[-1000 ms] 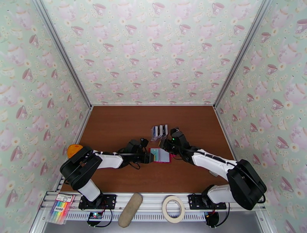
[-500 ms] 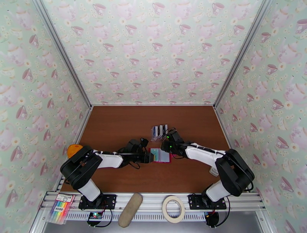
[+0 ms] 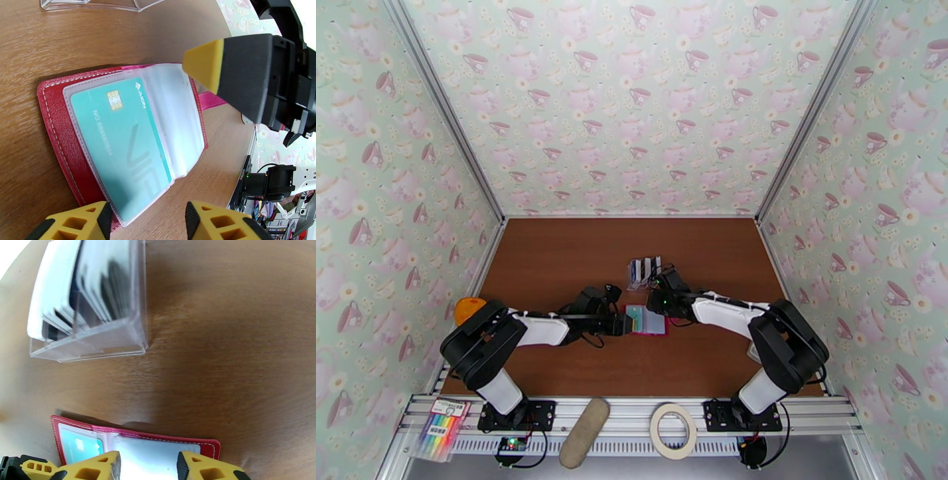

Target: Put the credit cards into the card holder

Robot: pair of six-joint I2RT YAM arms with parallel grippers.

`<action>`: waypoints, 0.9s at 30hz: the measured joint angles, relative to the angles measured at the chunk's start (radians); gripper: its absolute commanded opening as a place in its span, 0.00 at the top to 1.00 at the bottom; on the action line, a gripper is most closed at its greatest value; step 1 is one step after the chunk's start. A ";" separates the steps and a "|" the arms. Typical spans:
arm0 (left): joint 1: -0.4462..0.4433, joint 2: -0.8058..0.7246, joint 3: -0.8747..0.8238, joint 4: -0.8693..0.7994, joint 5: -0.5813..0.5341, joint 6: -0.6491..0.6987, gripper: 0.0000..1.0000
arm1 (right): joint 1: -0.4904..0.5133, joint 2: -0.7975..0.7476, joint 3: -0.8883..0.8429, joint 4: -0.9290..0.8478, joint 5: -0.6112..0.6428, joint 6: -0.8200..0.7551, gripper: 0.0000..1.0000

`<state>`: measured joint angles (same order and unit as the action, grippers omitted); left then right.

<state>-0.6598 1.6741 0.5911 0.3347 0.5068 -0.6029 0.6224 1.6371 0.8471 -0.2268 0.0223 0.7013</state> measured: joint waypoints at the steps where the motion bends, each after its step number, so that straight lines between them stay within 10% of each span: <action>1: 0.000 0.000 0.000 0.000 0.001 0.000 0.45 | 0.000 0.006 0.001 0.000 0.000 0.000 0.56; 27: 0.005 0.001 0.007 -0.009 0.018 0.000 0.41 | 0.070 0.029 0.010 0.019 -0.010 0.020 0.56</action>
<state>-0.6552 1.6749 0.5980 0.3260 0.5251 -0.6025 0.6926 1.6665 0.8574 -0.2073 0.0120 0.7216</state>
